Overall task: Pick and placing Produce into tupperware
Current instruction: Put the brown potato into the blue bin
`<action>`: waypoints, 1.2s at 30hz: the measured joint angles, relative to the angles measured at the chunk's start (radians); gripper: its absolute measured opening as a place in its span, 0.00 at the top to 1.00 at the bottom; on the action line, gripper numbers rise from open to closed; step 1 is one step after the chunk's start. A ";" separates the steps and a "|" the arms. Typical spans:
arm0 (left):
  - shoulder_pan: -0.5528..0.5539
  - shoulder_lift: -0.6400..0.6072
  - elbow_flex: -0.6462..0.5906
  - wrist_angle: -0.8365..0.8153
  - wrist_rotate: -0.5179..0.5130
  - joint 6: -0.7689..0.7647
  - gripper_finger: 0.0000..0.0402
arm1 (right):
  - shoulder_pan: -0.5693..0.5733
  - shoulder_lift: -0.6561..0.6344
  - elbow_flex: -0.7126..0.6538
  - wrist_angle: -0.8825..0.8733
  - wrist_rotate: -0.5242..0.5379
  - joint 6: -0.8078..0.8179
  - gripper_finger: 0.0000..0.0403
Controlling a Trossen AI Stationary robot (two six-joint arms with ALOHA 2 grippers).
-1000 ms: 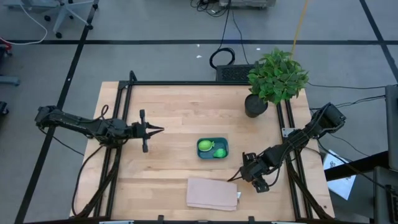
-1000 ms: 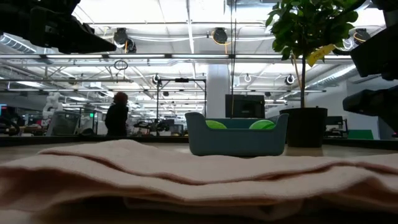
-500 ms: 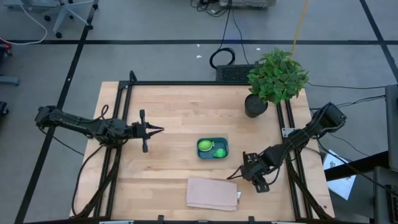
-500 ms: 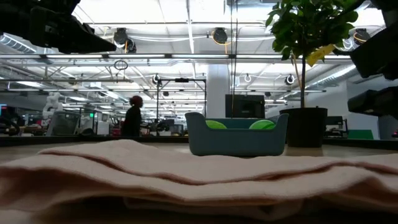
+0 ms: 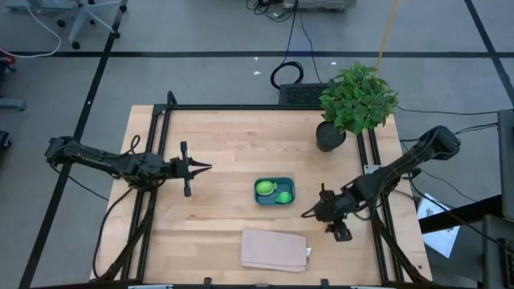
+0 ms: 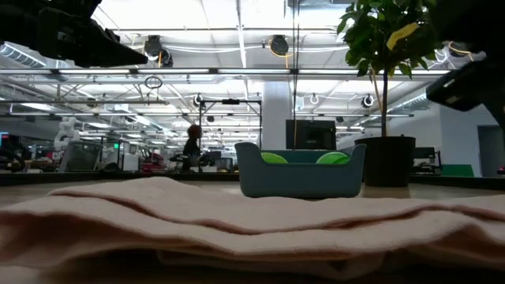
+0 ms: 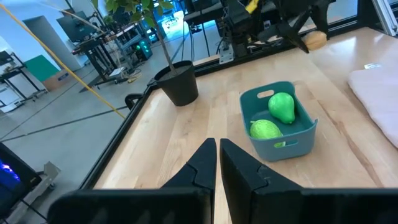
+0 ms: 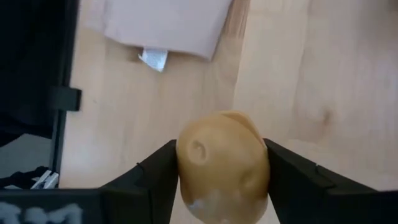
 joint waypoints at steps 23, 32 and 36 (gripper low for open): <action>0.000 0.000 0.000 -0.002 0.000 0.003 0.94 | -0.119 -0.302 0.001 0.119 -0.002 -0.206 0.53; 0.000 0.000 0.000 -0.004 0.000 0.004 0.94 | -0.171 -0.417 0.001 0.246 0.004 -0.244 0.53; 0.000 0.000 0.000 -0.009 -0.001 0.005 0.94 | -0.210 -0.453 0.001 0.246 0.010 -0.242 0.53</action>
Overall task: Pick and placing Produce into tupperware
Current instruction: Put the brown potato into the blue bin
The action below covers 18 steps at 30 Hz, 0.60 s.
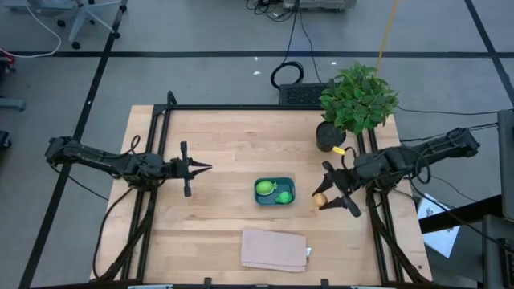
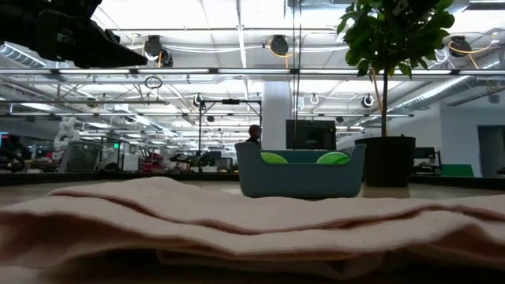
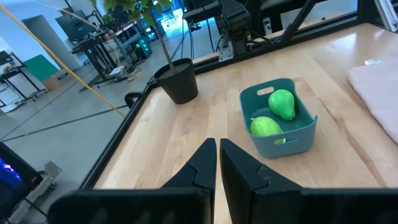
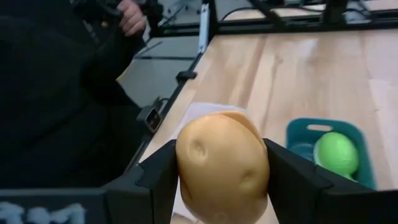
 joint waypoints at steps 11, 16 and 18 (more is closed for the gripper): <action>0.000 0.000 0.000 0.000 0.000 0.004 0.94 | -0.037 -0.054 0.000 0.011 0.107 -0.045 0.53; 0.000 0.000 0.000 0.000 0.000 0.004 0.94 | -0.037 -0.063 0.000 0.051 0.182 -0.066 0.53; 0.000 0.000 0.000 -0.001 0.000 0.004 0.94 | -0.037 -0.060 0.000 0.068 0.183 -0.079 0.53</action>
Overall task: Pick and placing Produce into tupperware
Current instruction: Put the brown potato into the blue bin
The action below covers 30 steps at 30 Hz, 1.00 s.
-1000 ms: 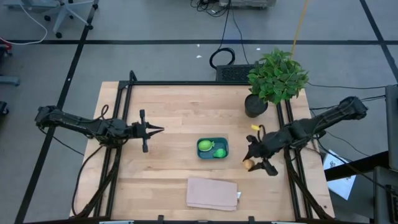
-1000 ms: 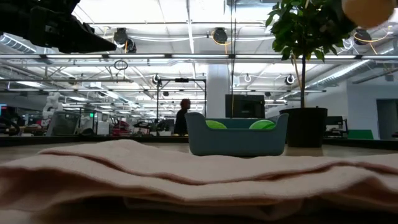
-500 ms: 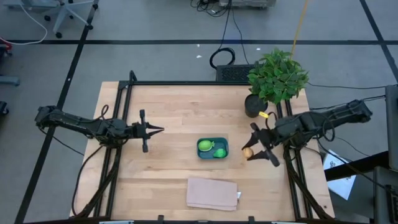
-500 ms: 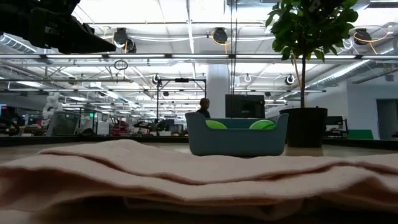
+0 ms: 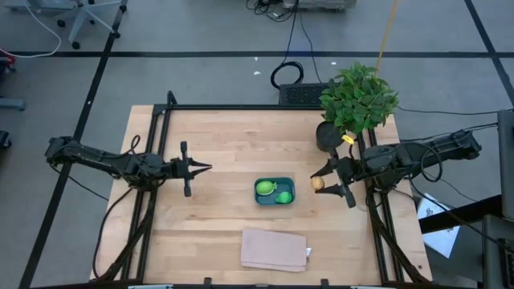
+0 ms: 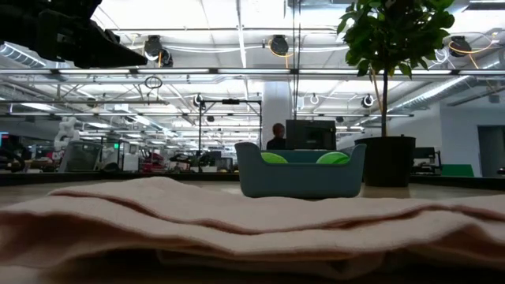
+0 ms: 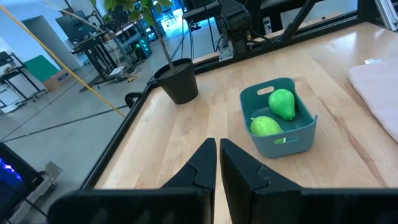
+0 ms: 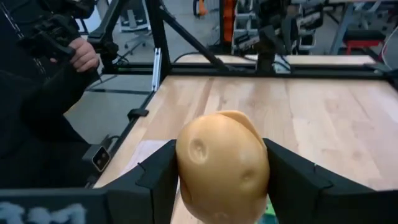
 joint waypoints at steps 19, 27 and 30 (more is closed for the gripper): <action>0.000 0.000 0.000 0.002 0.000 -0.001 0.94 | -0.207 0.284 0.004 0.157 -0.243 -0.032 0.53; 0.000 0.000 0.000 0.002 0.000 -0.001 0.94 | -0.280 0.464 0.130 0.053 -0.377 -0.143 0.53; 0.000 0.000 0.000 0.002 0.000 -0.001 0.94 | -0.295 0.533 0.180 0.020 -0.433 -0.198 0.53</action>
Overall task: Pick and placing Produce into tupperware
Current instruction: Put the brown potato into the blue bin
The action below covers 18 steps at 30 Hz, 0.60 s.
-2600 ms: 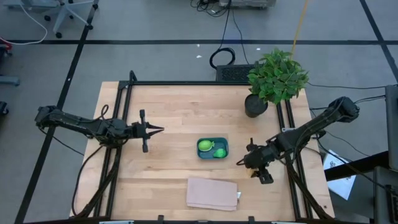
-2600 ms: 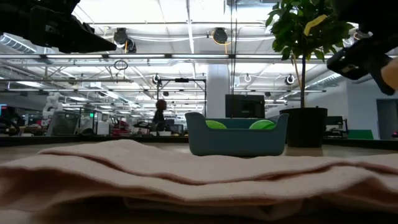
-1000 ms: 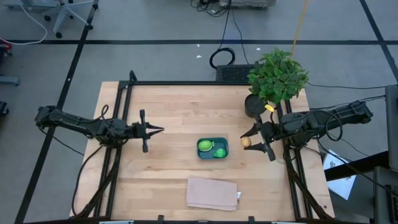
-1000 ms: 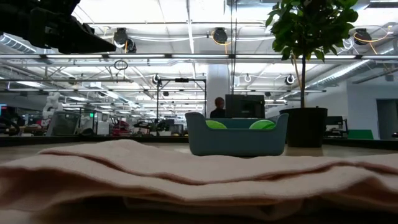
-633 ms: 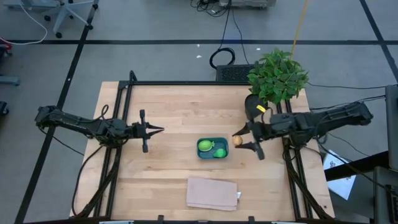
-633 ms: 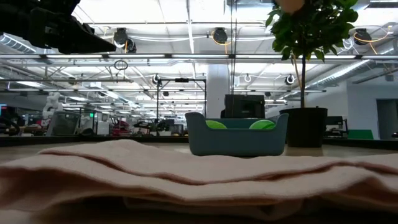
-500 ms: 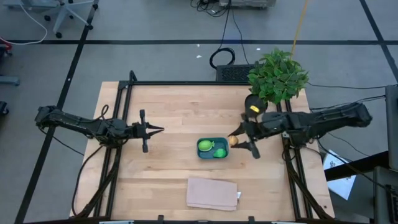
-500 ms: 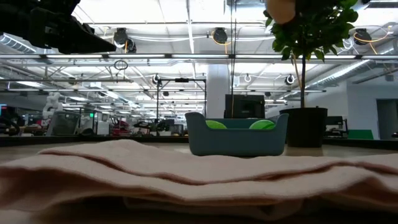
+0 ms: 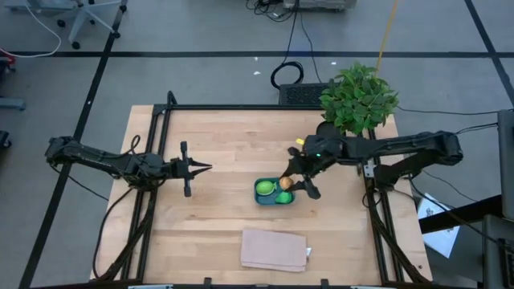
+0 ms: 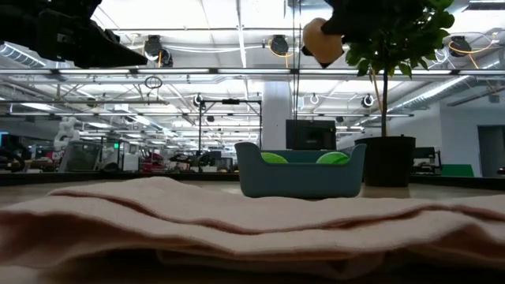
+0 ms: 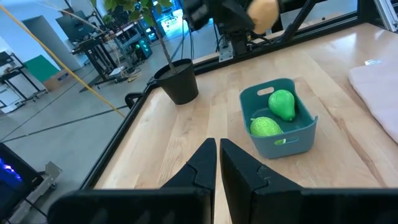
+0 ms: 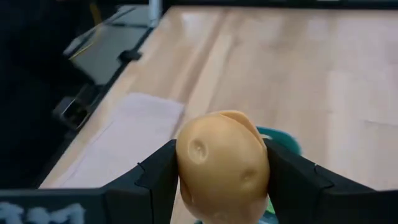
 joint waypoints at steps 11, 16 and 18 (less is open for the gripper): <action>0.000 0.000 0.000 -0.001 0.000 0.002 0.94 | -0.004 0.218 0.041 0.068 -0.074 -0.162 0.53; 0.000 0.000 0.000 -0.008 0.000 0.002 0.94 | -0.005 0.246 0.041 0.085 -0.079 -0.192 0.53; 0.000 0.000 0.000 -0.008 0.000 0.002 0.94 | -0.013 0.246 0.046 0.093 -0.087 -0.182 0.53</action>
